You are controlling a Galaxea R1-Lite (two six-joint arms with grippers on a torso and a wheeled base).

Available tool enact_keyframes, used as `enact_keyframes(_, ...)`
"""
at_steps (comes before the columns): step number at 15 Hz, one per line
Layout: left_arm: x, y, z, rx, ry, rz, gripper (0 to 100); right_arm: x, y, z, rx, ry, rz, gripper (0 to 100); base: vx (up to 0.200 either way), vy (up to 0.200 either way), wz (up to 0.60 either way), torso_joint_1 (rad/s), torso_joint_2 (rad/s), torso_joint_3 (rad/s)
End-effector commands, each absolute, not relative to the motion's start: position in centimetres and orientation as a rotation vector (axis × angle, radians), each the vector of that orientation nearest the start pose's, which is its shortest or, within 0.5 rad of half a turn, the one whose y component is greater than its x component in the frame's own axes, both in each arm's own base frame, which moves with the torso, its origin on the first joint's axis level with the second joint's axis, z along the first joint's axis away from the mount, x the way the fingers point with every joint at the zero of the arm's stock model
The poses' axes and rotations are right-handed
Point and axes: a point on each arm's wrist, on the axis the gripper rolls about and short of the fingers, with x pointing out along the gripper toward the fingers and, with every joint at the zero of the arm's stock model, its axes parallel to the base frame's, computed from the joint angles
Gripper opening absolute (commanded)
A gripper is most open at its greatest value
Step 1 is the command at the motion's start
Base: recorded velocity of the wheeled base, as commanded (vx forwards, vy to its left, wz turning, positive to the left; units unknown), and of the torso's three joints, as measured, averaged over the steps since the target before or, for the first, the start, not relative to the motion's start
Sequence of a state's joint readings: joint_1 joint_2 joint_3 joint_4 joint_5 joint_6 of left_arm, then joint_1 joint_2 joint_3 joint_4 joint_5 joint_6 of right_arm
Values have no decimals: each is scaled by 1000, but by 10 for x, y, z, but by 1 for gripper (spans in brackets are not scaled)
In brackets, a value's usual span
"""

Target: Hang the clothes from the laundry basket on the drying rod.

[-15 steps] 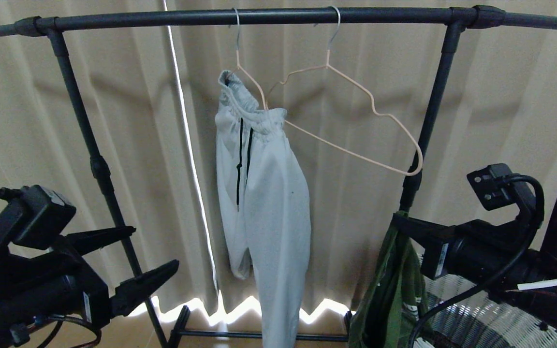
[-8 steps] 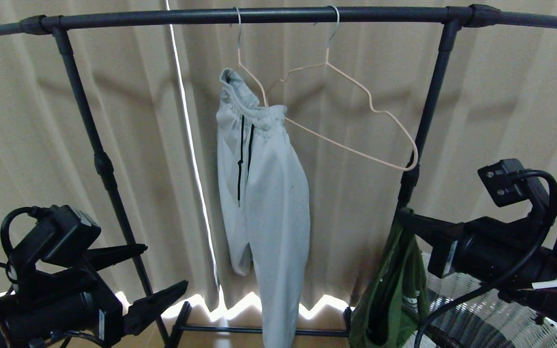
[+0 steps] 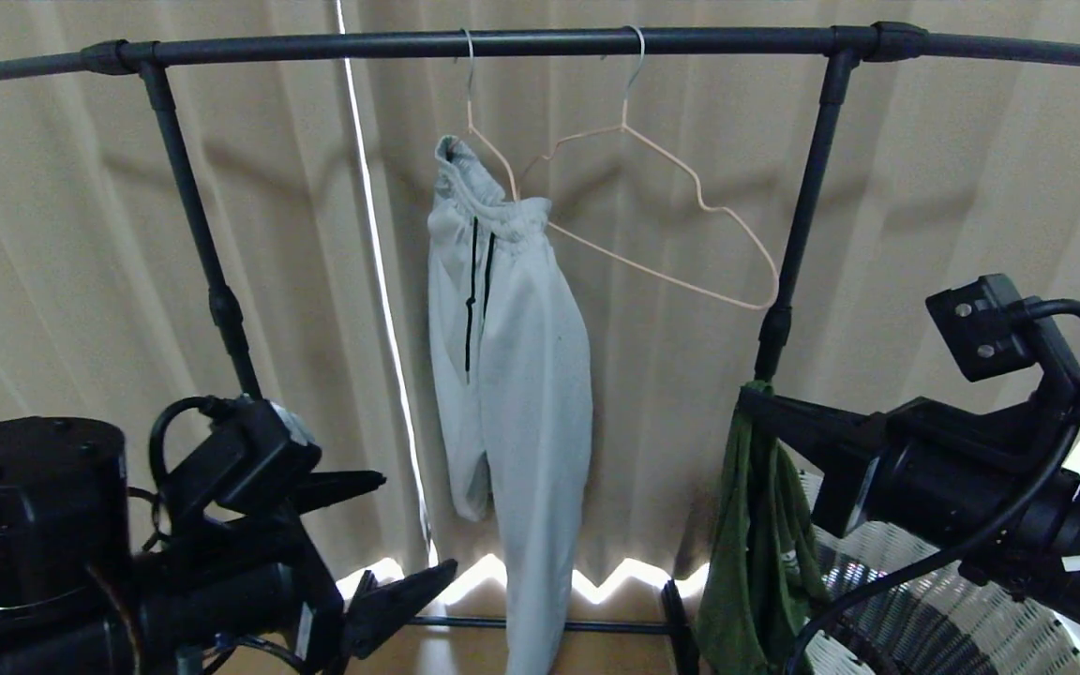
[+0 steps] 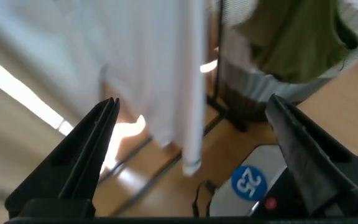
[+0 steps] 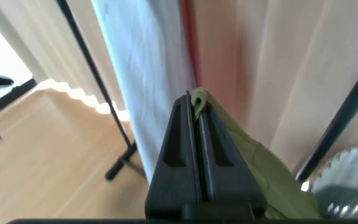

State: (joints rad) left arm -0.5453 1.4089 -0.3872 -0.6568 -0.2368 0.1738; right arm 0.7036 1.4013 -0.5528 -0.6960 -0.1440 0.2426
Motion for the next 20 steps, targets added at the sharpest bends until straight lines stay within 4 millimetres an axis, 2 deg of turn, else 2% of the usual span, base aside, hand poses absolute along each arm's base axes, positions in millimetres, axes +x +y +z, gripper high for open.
enact_keyframes(1,194,-155,135,258,333,-869,100,171,146,204,179,190,558,0,0,0,0,0,0,0)
enact_keyframes(3,208,-193,134,263,327,-853,100,172,148,209,186,177,563,0,0,0,0,0,0,0)
enact_keyframes(4,210,-201,132,262,330,-846,100,172,148,211,189,170,565,0,0,0,0,0,0,0)
enact_keyframes(5,214,-221,130,248,331,-832,100,174,150,215,195,158,573,0,0,0,0,0,0,0)
enact_keyframes(8,211,-255,127,153,362,-867,100,176,153,220,207,150,642,0,0,0,0,0,0,0)
enact_keyframes(11,208,-268,128,97,348,-892,100,180,158,220,208,151,656,0,0,0,0,0,0,0)
enact_keyframes(16,207,-266,121,89,357,-884,100,185,164,216,203,165,660,0,0,0,0,0,0,0)
enact_keyframes(18,218,-271,111,94,376,-839,100,180,168,219,208,155,687,0,0,0,0,0,0,0)
enact_keyframes(20,227,-272,94,147,394,-717,100,179,168,224,215,140,689,0,0,0,0,0,0,0)
